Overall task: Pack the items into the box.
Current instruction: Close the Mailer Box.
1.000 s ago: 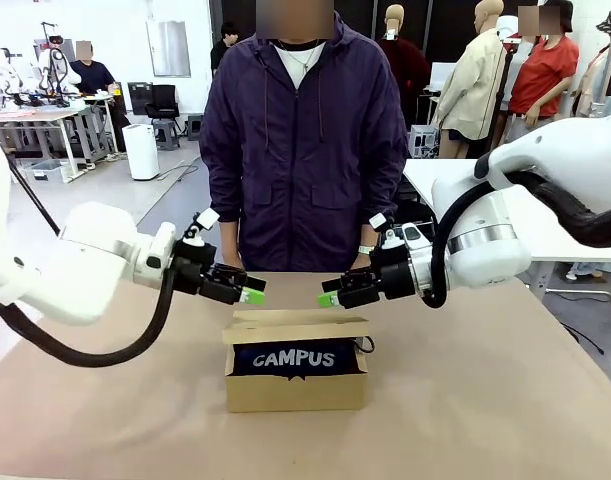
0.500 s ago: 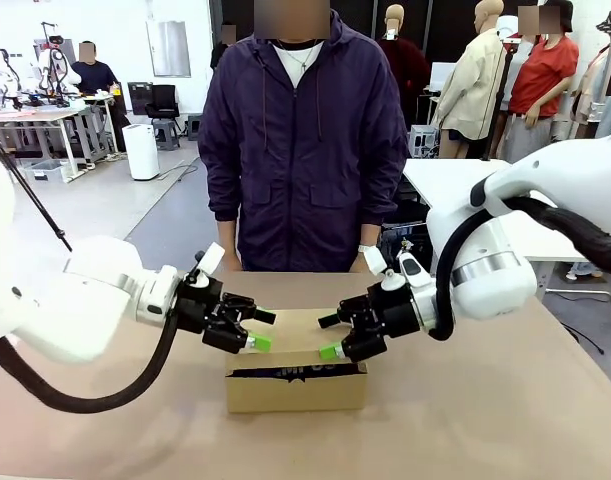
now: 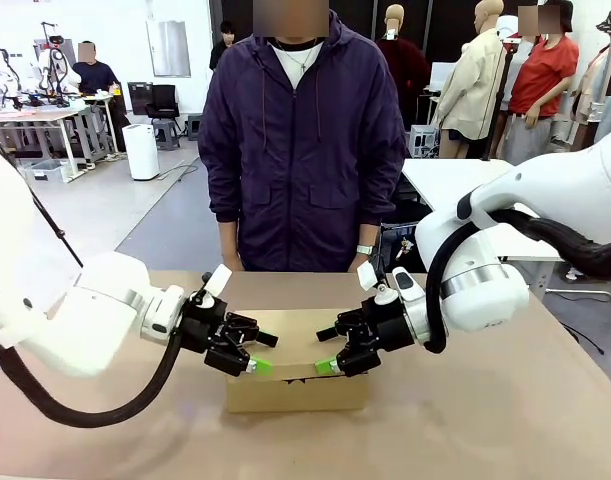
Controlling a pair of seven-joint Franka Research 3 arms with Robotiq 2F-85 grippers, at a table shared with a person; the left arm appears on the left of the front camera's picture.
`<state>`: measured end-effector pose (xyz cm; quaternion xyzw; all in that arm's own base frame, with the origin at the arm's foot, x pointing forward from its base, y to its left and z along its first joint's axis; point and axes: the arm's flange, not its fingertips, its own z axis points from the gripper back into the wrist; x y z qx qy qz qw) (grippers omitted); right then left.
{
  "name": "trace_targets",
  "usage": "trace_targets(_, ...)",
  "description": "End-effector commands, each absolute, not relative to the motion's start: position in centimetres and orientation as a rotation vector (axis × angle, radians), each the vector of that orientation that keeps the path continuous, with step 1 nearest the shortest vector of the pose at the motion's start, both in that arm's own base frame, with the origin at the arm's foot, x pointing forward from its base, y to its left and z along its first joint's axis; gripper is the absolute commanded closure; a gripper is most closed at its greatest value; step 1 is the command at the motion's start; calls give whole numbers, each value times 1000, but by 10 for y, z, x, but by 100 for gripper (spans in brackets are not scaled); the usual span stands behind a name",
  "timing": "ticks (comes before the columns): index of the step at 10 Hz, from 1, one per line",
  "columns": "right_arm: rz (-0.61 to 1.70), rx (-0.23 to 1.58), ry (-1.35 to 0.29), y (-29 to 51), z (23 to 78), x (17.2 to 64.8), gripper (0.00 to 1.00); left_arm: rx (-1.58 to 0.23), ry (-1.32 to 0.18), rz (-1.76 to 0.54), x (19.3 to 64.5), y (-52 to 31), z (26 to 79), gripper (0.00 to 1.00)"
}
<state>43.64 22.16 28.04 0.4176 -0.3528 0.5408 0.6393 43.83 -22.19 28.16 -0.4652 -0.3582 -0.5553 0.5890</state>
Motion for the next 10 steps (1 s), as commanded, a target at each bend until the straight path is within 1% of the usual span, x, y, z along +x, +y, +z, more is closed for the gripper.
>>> trace_targets(1, 1189, 973, -784, 228, 261, 440, 0, -1086, -796, -1288, 446, -222, 281, 0)
trace_targets(4, 1188, 946, -832, 219, 276, 437, 0, -1092, -818, -1308, 449, -220, 286, 0)
trace_targets(5, 1200, 946, -847, 216, 287, 438, 0, -1071, -847, -1327, 448, -217, 297, 0)
trace_targets(6, 1203, 964, -862, 212, 302, 437, 0, -1064, -913, -1359, 443, -208, 318, 0)
trace_targets(8, 1177, 1080, -907, 200, 345, 436, 0, -1091, -1024, -1338, 432, -187, 371, 0)
trace_targets(10, 1078, 1190, -920, 178, 382, 434, 0, -1140, -1000, -1261, 425, -165, 398, 0)
